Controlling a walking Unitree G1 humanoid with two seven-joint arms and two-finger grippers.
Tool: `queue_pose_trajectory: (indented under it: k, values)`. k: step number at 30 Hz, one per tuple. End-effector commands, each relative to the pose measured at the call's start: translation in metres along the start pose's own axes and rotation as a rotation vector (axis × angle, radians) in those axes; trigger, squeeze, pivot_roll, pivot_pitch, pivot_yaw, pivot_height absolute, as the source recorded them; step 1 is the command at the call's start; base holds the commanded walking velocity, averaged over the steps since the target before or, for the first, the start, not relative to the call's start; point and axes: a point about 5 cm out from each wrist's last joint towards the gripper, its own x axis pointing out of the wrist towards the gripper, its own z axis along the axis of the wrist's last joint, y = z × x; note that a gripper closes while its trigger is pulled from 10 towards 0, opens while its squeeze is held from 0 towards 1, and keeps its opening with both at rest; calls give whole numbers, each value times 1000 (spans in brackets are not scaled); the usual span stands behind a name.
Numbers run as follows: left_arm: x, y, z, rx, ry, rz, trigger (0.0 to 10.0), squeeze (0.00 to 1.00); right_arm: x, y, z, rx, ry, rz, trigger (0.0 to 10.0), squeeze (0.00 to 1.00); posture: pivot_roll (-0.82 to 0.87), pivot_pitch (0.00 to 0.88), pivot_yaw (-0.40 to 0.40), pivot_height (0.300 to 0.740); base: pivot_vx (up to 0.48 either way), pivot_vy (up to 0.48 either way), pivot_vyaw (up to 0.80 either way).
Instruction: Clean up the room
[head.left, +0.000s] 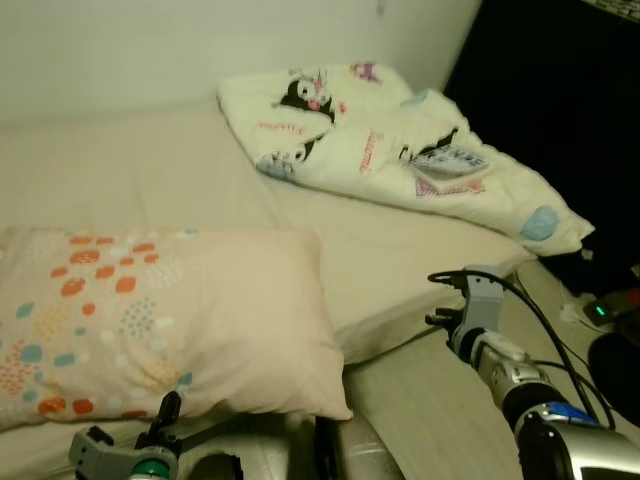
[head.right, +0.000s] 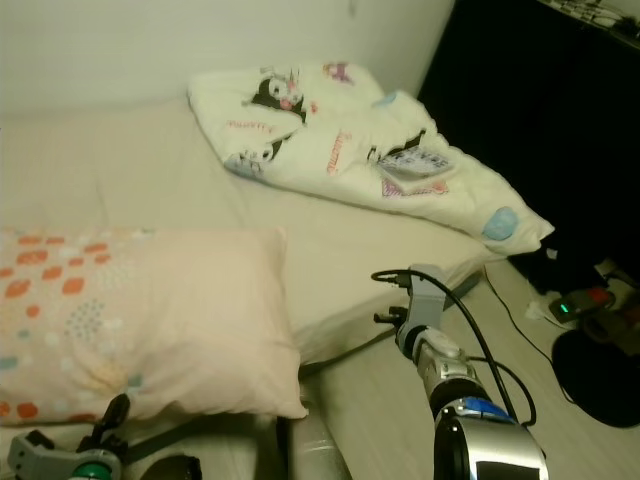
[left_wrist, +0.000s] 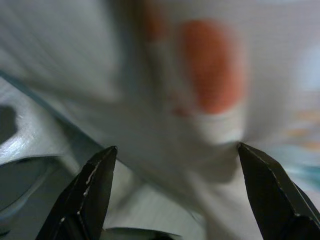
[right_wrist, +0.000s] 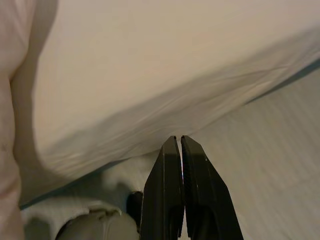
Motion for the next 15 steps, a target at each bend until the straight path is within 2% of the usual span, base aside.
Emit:
queue_pose_trajectory:
  k: [1,4,6,7,9,10,12,15]
  values:
    - [-2,1,-5,-46,3,-20,10000,0,0,1,-2,-7,3,9,10000,0,-206,39,-71,595,0,0,0]
    - [1,-15,-9,-197,-15,-195,10000,0,1,3,4,0,-19,33,10000,0,-206,42,-75,580,0,0,0]
    - [1,-15,-9,-197,-15,-195,10000,0,1,3,4,0,-19,33,10000,0,-206,42,-75,580,0,0,0]
    - [2,-22,-11,-240,-15,-268,10000,0,1,4,6,3,-26,43,10000,0,-204,43,-79,575,0,0,0]
    - [3,-44,-11,-347,-20,-490,10000,0,2,9,14,40,-64,99,10000,0,-202,45,-85,565,0,0,0]
    - [3,-44,-11,-347,-20,-490,10000,0,2,9,14,40,-64,99,10000,0,-202,45,-85,565,0,0,0]
    - [3,-56,-5,-415,-39,-639,10000,0,3,13,18,62,-83,147,10000,0,-202,46,-84,560,0,0,0]
    - [-1,-61,11,-432,-55,-796,10000,0,3,17,15,58,-68,185,10000,0,-191,48,-86,560,0,0,0]
